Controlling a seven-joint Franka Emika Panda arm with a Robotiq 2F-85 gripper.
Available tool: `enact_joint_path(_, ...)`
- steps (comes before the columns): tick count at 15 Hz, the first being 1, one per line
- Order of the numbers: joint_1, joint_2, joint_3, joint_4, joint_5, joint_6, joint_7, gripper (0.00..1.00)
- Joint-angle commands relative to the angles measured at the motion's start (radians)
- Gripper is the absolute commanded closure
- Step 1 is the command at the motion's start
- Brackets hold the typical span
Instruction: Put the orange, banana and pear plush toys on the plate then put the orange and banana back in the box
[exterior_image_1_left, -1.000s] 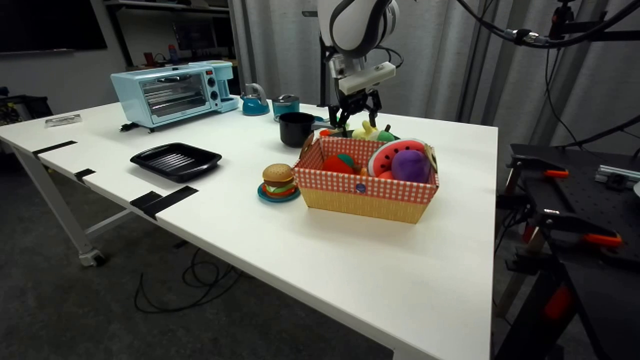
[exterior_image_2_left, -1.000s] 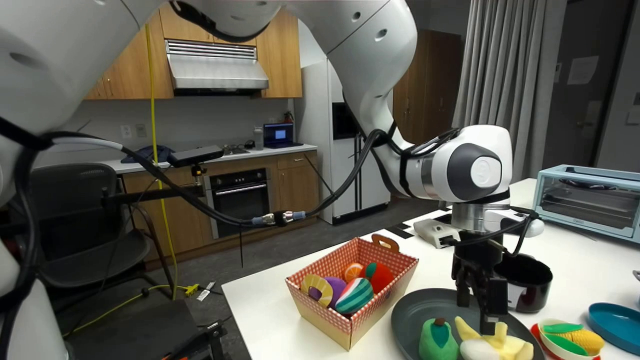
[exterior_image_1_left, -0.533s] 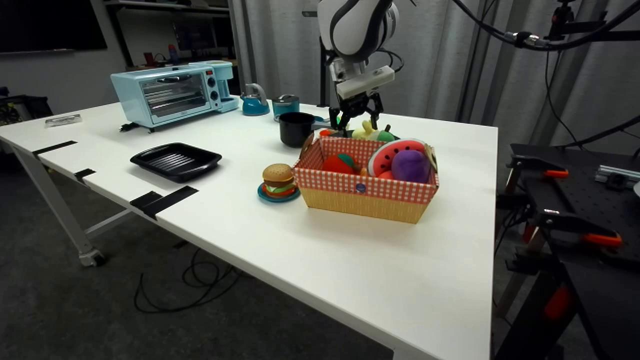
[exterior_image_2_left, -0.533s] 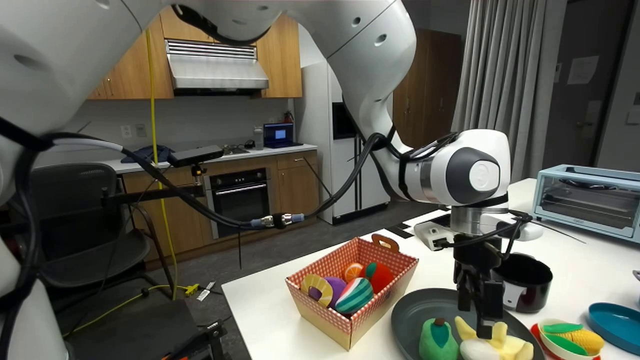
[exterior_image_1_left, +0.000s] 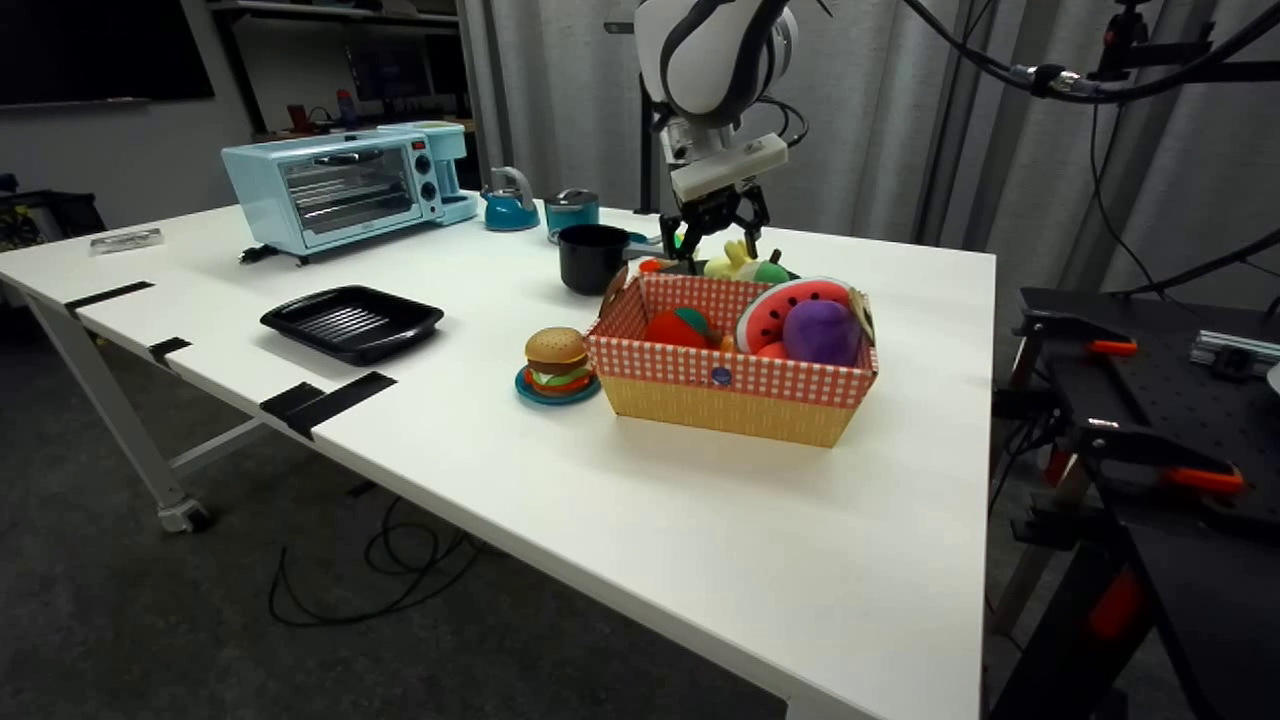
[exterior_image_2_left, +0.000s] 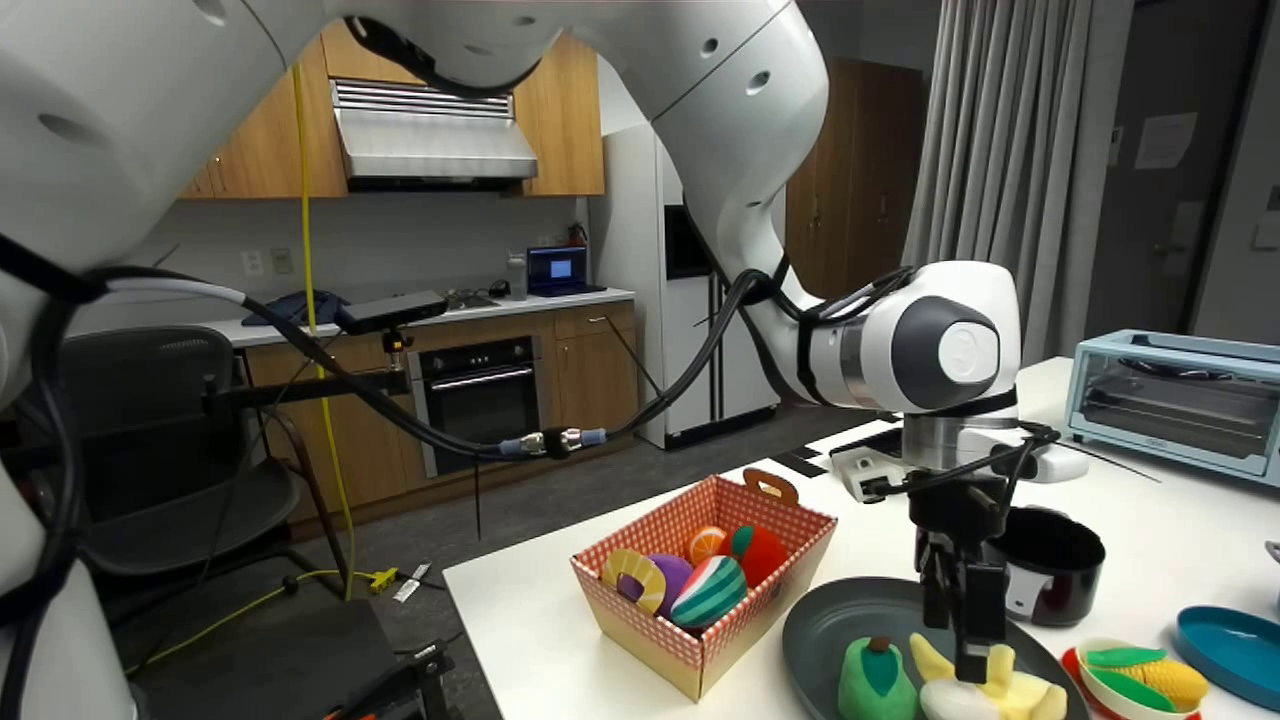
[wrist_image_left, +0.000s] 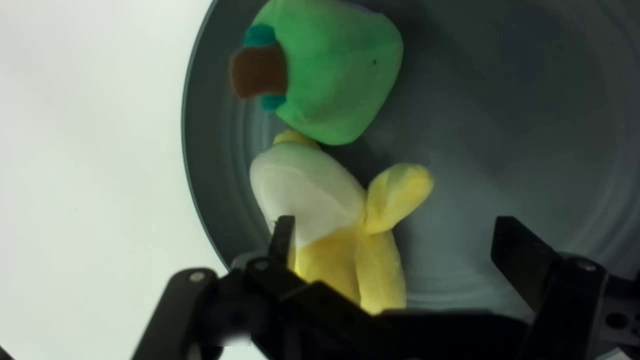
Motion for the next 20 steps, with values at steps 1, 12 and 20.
enact_joint_path(1,0.030,0.015,-0.035,0.015,-0.013,-0.016,0.070,0.00)
enact_joint_path(12,0.057,0.024,-0.063,0.024,-0.043,-0.078,0.202,0.26)
enact_joint_path(20,0.053,0.023,-0.057,0.028,-0.053,-0.104,0.224,0.83)
